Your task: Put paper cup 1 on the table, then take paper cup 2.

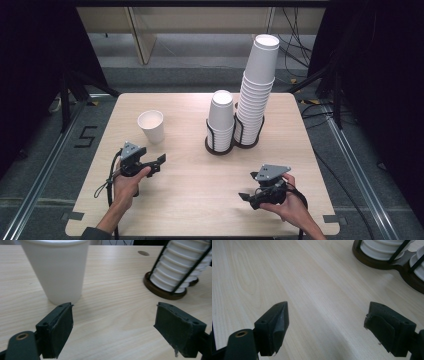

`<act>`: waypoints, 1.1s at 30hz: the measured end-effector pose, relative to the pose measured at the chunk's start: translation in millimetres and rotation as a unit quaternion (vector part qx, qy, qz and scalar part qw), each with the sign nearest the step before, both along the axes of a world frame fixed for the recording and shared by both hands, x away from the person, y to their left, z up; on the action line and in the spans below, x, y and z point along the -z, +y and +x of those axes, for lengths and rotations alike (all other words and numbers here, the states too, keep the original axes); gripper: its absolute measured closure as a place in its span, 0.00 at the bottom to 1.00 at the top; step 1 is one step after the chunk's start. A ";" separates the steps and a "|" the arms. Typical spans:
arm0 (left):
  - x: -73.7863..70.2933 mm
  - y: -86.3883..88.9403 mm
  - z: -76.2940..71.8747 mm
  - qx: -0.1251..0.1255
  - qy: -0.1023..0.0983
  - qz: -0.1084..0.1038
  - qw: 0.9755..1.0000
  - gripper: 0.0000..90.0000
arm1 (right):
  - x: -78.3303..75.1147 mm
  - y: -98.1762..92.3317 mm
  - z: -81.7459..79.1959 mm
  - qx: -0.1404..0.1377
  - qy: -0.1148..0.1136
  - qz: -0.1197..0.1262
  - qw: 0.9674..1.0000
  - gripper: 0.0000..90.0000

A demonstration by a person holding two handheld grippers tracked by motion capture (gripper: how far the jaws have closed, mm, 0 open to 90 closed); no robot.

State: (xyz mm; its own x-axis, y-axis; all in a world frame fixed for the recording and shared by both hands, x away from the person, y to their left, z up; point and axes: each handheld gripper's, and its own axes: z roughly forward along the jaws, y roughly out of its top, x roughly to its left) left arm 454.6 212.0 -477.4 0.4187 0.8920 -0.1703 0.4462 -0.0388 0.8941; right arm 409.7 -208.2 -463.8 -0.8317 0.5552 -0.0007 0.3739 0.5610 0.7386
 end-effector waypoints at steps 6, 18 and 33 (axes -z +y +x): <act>-8.1 -13.6 -22.4 0.016 -0.012 -0.005 1.000 0.16 | -0.9 -0.2 -0.9 0.003 0.002 0.000 1.000 0.21; 2.0 -29.3 -54.1 0.048 -0.014 -0.005 0.999 0.16 | -1.1 -2.4 -1.2 0.004 -0.004 0.000 1.000 0.21; 12.3 -43.2 -86.6 0.090 -0.016 0.007 0.996 0.16 | -27.5 -16.5 11.7 0.060 -0.025 0.047 0.997 0.21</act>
